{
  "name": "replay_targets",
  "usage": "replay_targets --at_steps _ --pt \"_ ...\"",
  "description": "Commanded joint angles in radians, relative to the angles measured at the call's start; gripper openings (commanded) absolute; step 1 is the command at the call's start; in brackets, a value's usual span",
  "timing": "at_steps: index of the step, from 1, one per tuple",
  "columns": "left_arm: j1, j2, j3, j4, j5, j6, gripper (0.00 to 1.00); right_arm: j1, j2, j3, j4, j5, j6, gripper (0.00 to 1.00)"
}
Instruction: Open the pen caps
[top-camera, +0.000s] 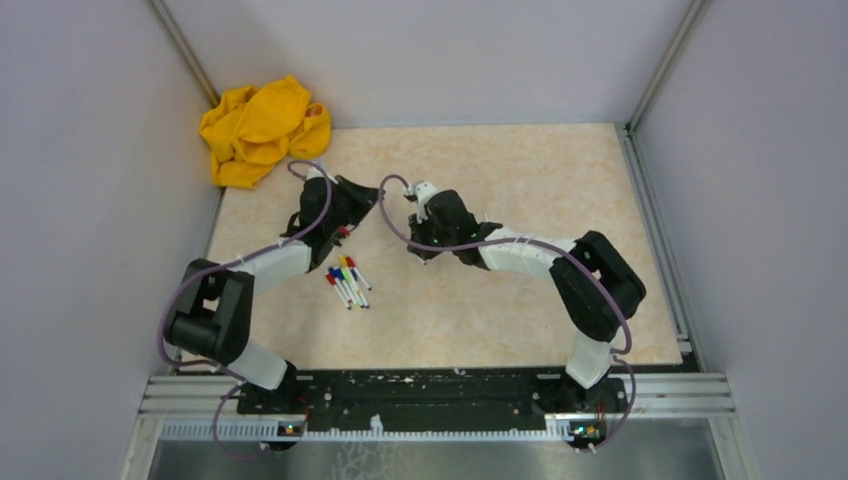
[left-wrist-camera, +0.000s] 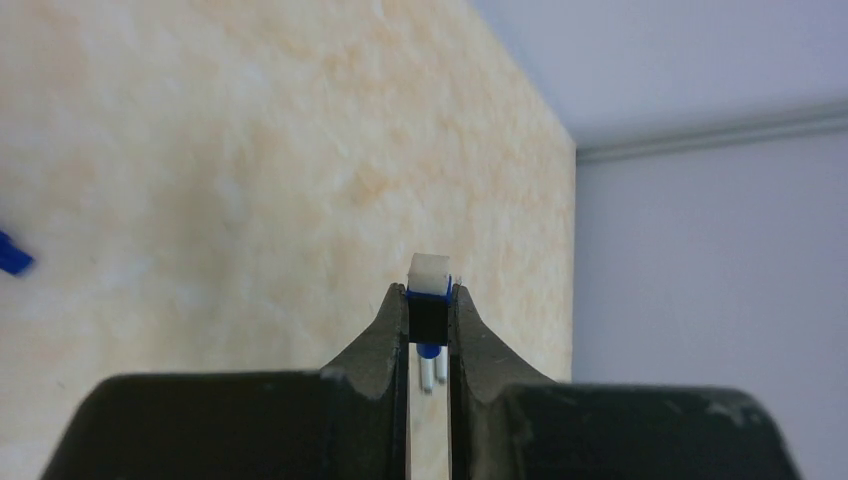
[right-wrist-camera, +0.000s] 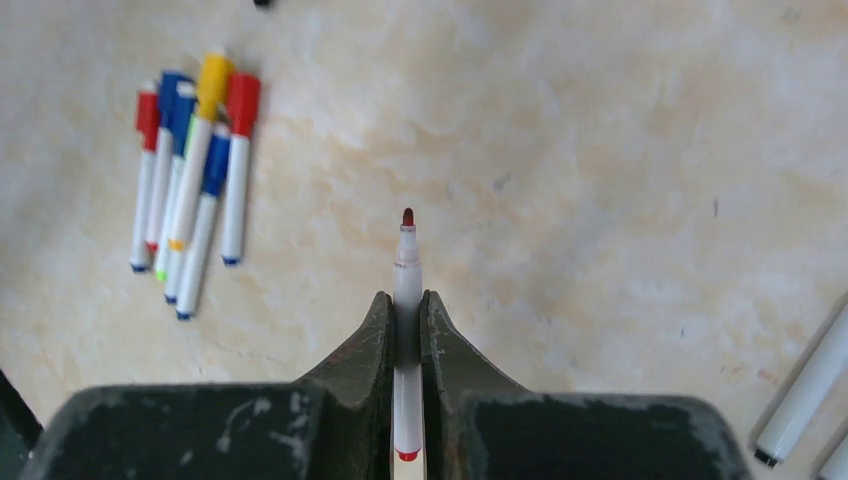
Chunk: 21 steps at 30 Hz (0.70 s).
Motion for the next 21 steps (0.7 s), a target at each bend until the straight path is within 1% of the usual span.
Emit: replay_targets --at_steps 1,5,8,11,15,17,21 --pt "0.069 0.054 0.098 -0.112 -0.161 0.056 0.0 -0.003 -0.075 -0.076 0.041 0.017 0.014 0.0" --pt "0.087 0.073 0.139 -0.188 -0.216 0.122 0.0 -0.006 -0.095 -0.083 0.032 0.071 0.014 0.0" --pt "0.075 0.064 0.155 -0.297 -0.286 0.173 0.0 -0.014 -0.076 -0.022 -0.025 0.14 -0.001 0.0" --pt "0.066 0.071 0.146 -0.4 -0.369 0.191 0.0 -0.014 -0.032 0.055 -0.11 0.269 -0.012 0.0" --pt "0.066 0.08 0.111 -0.442 -0.442 0.177 0.0 -0.016 0.039 0.12 -0.185 0.389 -0.024 0.0" --pt "0.066 0.089 0.107 -0.456 -0.461 0.171 0.02 -0.016 0.072 0.134 -0.196 0.438 -0.033 0.0" --pt "0.066 0.122 0.124 -0.484 -0.48 0.168 0.05 -0.03 0.125 0.148 -0.201 0.467 -0.037 0.0"
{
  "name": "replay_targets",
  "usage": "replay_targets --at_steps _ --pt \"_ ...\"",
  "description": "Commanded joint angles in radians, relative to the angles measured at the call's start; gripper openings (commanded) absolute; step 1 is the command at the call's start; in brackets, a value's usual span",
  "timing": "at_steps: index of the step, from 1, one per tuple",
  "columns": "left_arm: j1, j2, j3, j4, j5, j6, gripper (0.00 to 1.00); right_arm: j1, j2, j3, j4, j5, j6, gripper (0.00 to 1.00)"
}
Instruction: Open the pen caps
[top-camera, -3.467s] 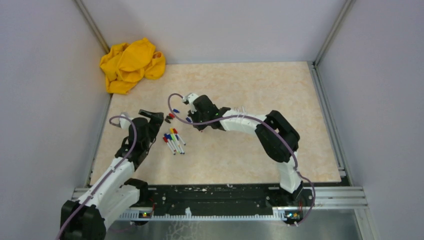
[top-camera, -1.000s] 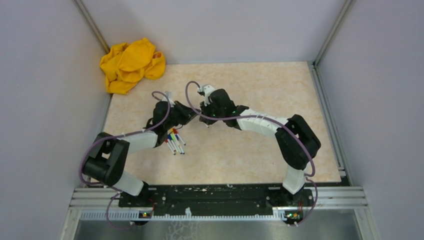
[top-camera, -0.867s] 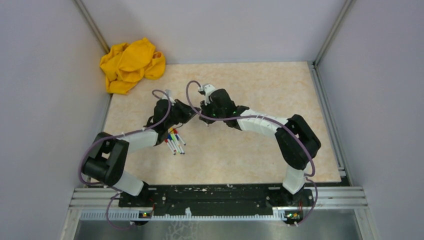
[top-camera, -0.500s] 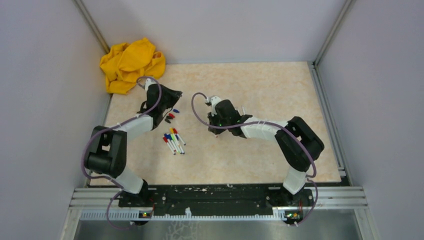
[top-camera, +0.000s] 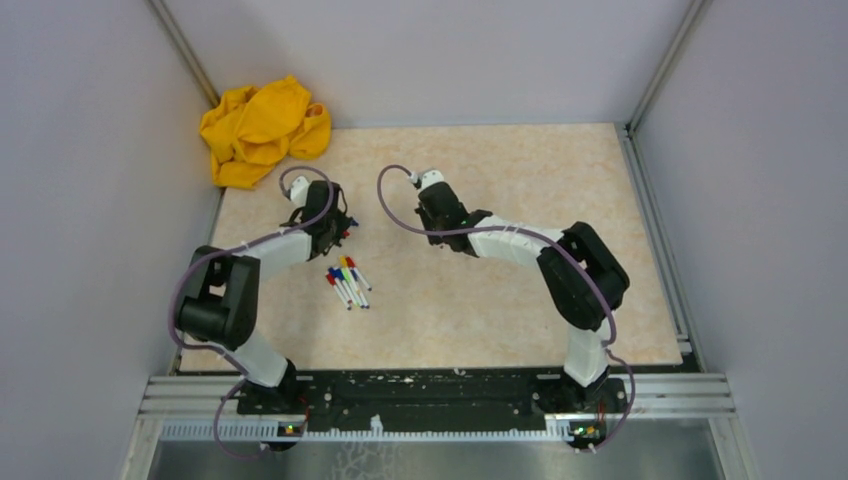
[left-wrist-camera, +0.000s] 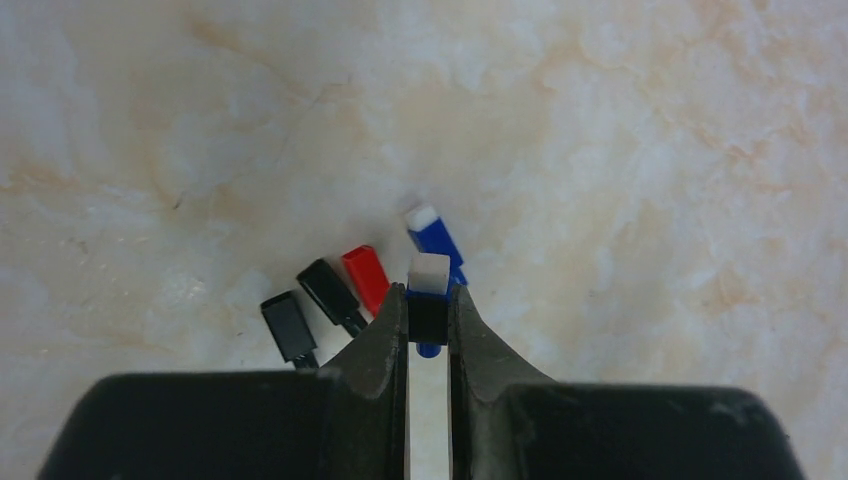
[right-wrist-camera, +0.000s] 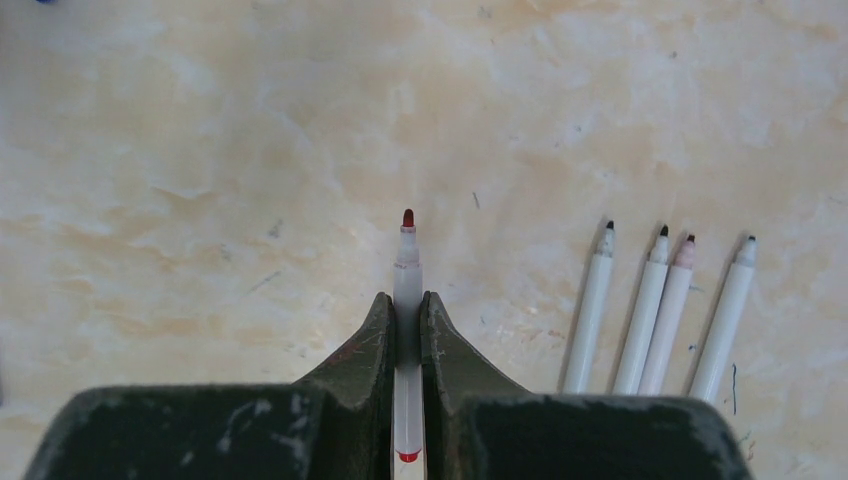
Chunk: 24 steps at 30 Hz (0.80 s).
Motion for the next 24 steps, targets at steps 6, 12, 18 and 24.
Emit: replay_targets --at_steps 6,12,18,24 --pt "-0.003 0.078 0.029 -0.086 -0.065 0.003 0.13 -0.033 0.085 0.035 -0.034 0.125 -0.028 0.0" --pt "-0.003 0.079 0.032 -0.081 -0.065 -0.005 0.28 -0.045 0.099 0.03 -0.038 0.146 -0.043 0.01" --pt "-0.003 0.069 0.041 -0.082 -0.062 -0.008 0.44 -0.052 0.114 0.031 -0.041 0.155 -0.047 0.15" --pt "-0.004 0.048 0.051 -0.083 -0.049 -0.009 0.47 -0.052 0.109 0.03 -0.045 0.164 -0.051 0.24"
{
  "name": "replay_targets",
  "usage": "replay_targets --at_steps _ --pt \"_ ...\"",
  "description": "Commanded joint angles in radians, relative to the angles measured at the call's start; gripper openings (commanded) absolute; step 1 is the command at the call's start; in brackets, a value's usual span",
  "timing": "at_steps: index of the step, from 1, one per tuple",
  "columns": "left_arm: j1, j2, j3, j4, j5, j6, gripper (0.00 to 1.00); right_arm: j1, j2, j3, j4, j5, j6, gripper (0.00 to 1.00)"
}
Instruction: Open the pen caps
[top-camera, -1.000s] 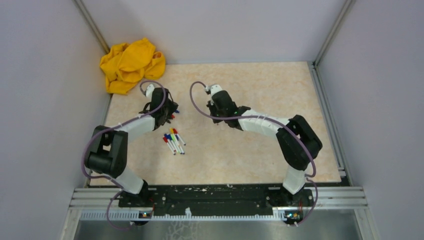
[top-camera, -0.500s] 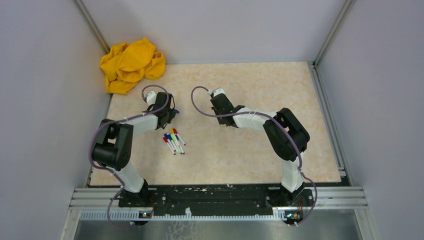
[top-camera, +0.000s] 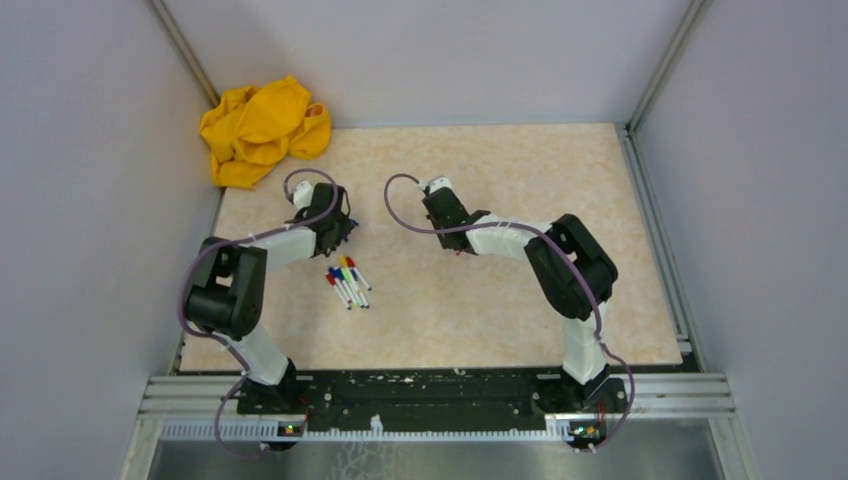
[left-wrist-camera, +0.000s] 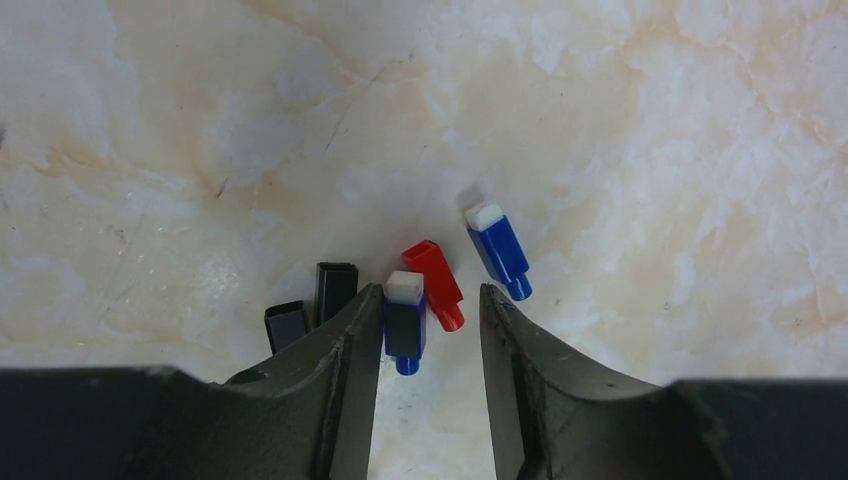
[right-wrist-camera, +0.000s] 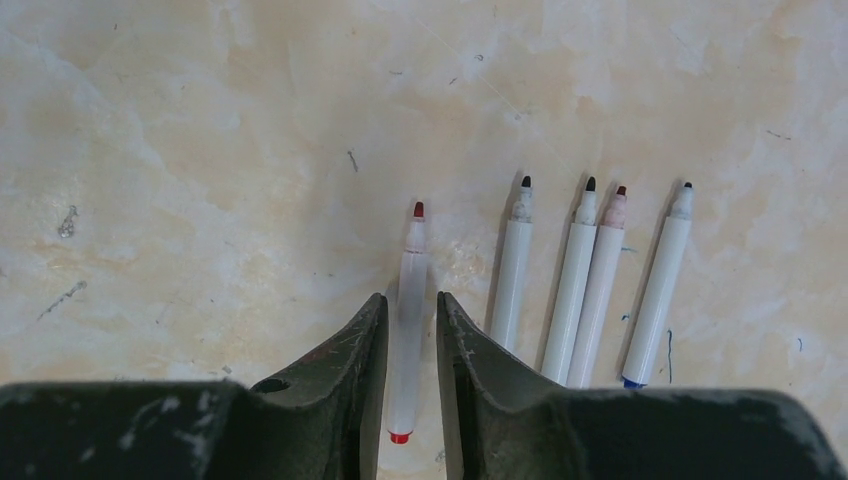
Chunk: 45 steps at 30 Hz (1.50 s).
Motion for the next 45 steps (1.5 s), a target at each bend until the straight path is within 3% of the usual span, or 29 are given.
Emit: replay_targets --at_steps 1,8,13,19,25,32,45 --pt "-0.005 -0.032 0.031 -0.013 0.001 -0.005 0.47 -0.009 0.001 0.03 0.017 0.038 -0.011 0.26" --pt "-0.018 -0.12 0.029 -0.017 -0.008 -0.004 0.48 -0.009 -0.057 -0.004 0.058 0.039 -0.025 0.34" --pt "-0.035 -0.211 0.014 -0.012 -0.013 -0.002 0.61 0.013 -0.144 -0.055 0.132 -0.012 -0.062 0.41" --pt "-0.054 -0.318 -0.03 -0.014 -0.018 -0.004 0.64 0.09 -0.177 -0.043 0.143 -0.092 -0.101 0.46" --pt "-0.069 -0.518 -0.136 -0.033 -0.053 -0.028 0.74 0.205 -0.125 0.023 0.125 -0.16 -0.086 0.47" --pt "-0.07 -0.754 -0.213 -0.061 -0.137 -0.017 0.76 0.305 -0.044 0.088 0.145 -0.216 -0.031 0.47" --pt "-0.072 -0.93 -0.27 -0.105 -0.221 -0.043 0.76 0.36 0.104 0.233 0.073 -0.228 -0.016 0.44"
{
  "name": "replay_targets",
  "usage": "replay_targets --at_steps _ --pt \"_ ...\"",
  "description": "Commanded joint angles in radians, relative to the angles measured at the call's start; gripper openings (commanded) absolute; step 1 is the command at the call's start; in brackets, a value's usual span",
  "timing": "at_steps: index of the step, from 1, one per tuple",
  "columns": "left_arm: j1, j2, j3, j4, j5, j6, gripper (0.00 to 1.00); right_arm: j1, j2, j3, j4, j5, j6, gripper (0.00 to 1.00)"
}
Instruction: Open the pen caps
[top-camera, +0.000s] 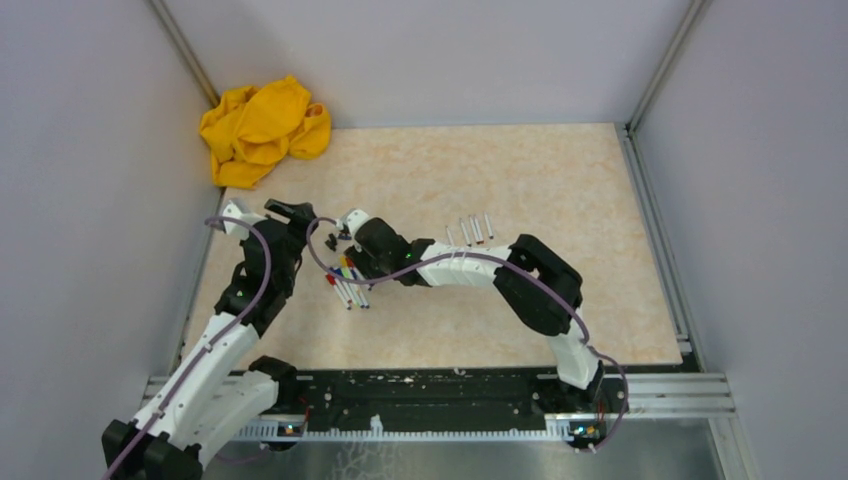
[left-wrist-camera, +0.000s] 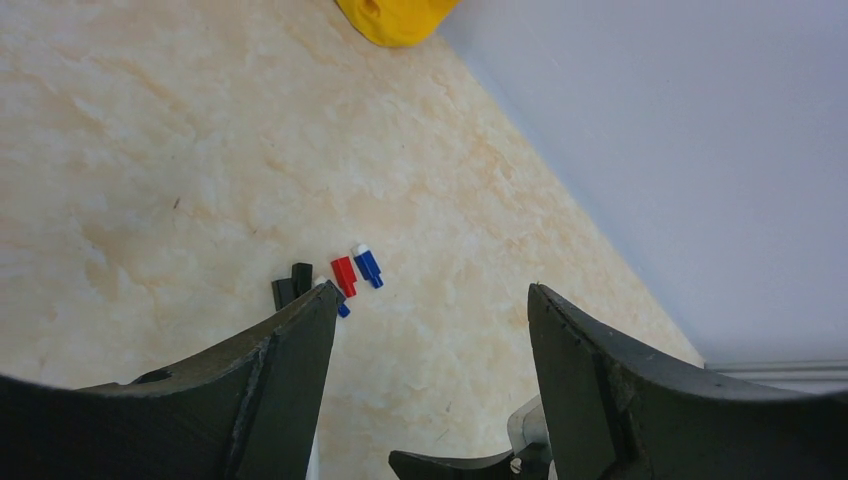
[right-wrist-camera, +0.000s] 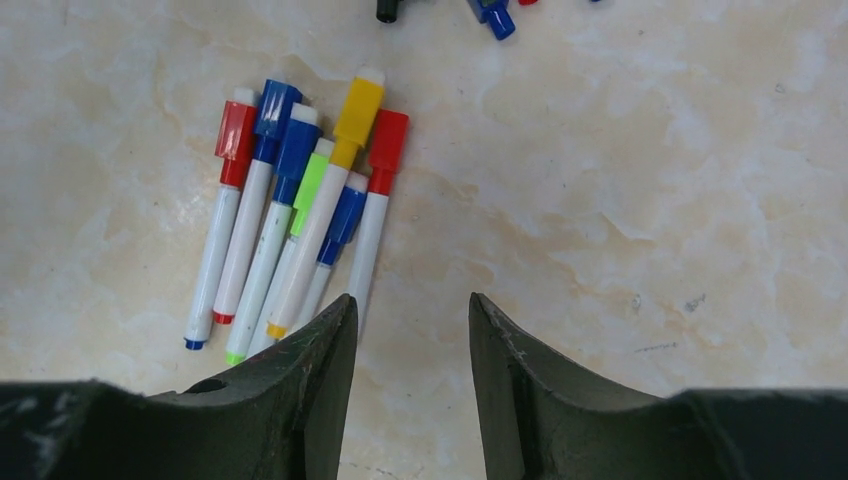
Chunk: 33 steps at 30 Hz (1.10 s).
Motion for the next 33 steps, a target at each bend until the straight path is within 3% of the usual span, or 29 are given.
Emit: replay_targets --at_steps 1,27,30,33 --pt "-0.004 -0.025 -0.006 -0.012 -0.034 -0.012 0.76 0.017 0.034 0.072 -0.008 -0.009 0.013 0.44" --pt "-0.006 -0.034 -0.019 -0.005 -0.074 -0.021 0.76 0.04 0.168 0.161 -0.121 0.028 0.027 0.39" --pt "-0.005 -0.03 -0.029 -0.002 -0.083 -0.028 0.76 0.042 0.171 0.161 -0.138 0.037 0.03 0.27" --pt "-0.004 -0.022 -0.036 0.002 -0.095 -0.03 0.76 0.042 0.168 0.159 -0.156 0.044 0.038 0.01"
